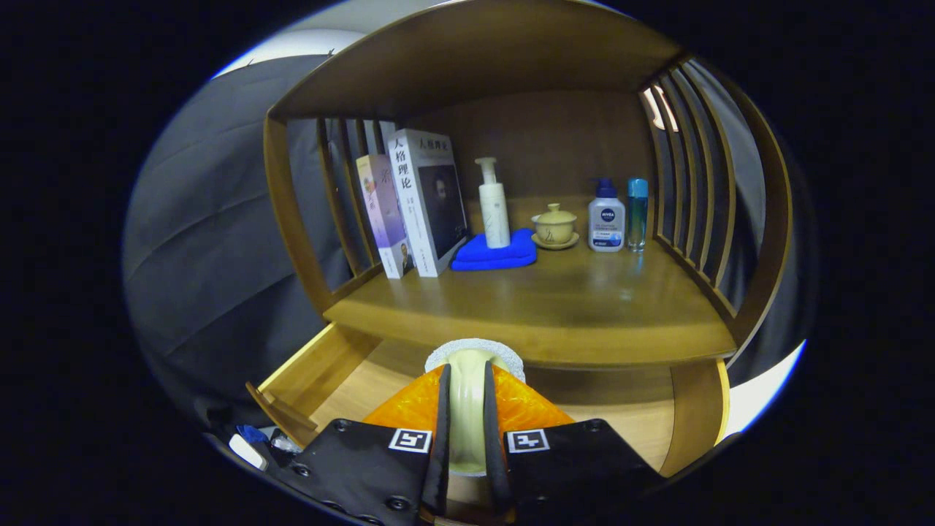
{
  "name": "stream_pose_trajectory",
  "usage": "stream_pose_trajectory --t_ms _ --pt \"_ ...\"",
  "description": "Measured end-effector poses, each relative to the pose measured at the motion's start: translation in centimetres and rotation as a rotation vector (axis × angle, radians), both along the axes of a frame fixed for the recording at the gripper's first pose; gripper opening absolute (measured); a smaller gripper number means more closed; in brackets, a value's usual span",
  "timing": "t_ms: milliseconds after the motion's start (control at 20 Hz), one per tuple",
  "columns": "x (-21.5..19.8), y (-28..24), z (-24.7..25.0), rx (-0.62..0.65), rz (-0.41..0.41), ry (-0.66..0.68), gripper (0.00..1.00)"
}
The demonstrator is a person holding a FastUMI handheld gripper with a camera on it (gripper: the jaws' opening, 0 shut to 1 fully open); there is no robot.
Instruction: Pull open the drawer, take out the items inside it, and place them on the countertop above the cabinet.
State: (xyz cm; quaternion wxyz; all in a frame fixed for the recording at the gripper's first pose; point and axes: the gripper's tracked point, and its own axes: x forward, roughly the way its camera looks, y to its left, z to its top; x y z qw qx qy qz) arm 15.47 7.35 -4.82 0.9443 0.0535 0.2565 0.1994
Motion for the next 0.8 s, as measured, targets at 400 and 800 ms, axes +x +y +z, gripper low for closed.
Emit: stream_pose_trajectory --t_ms 400,800 --pt "4.6 -1.6 1.9 0.04 -0.108 -0.011 0.23" --pt "10.3 -2.1 1.0 -0.018 -0.176 0.001 0.24"
